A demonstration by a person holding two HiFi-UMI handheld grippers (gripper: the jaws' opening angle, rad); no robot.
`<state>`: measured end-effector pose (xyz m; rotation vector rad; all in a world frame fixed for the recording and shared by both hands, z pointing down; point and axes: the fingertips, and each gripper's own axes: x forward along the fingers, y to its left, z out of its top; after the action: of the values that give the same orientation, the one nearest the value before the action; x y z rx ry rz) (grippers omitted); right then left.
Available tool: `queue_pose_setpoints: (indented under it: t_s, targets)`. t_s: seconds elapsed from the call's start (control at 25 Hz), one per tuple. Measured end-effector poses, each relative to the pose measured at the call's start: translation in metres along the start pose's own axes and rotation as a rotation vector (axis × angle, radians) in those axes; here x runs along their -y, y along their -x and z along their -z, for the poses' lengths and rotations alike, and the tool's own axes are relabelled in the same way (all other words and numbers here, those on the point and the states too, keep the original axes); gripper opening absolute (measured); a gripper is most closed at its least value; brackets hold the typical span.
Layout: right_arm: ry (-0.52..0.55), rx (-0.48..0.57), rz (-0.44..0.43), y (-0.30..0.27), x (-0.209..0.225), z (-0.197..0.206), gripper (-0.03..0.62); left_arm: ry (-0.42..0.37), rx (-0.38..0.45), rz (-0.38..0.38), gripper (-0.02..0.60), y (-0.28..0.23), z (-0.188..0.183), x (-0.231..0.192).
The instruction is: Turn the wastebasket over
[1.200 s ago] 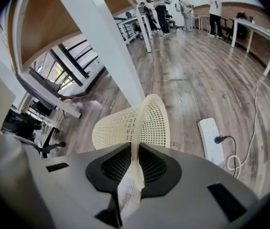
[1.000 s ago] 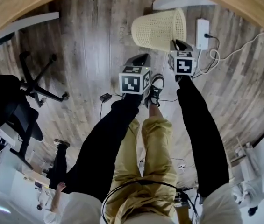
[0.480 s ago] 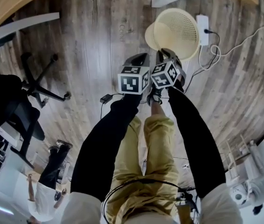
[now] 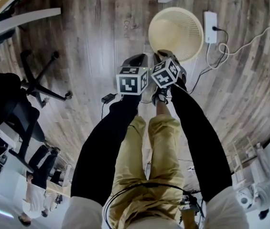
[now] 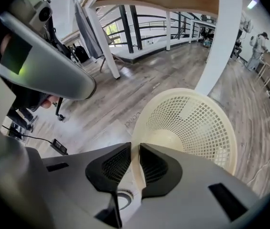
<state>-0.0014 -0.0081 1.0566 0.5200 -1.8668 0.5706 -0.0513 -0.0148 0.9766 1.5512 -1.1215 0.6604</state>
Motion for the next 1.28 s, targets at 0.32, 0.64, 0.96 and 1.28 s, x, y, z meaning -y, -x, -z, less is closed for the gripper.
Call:
queue_pose_setpoints:
  t_s: [0.32, 0.64, 0.96, 1.28]
  targets:
    - [-0.064, -0.007, -0.105, -0.006, -0.015, 0.007, 0.066, -0.002, -0.006, 0.003, 0.002, -0.001, 0.003, 0.001]
    - [-0.123, 0.027, -0.100, 0.013, -0.011, 0.001, 0.066, -0.019, -0.008, -0.002, 0.002, 0.008, -0.001, 0.005]
    - [-0.251, 0.091, -0.040, 0.098, 0.002, -0.017, 0.064, -0.058, -0.009, 0.014, 0.002, 0.059, -0.020, 0.039]
    - [-0.200, 0.257, 0.053, 0.255, 0.009, -0.091, 0.021, -0.273, 0.105, 0.076, 0.002, 0.174, -0.081, 0.112]
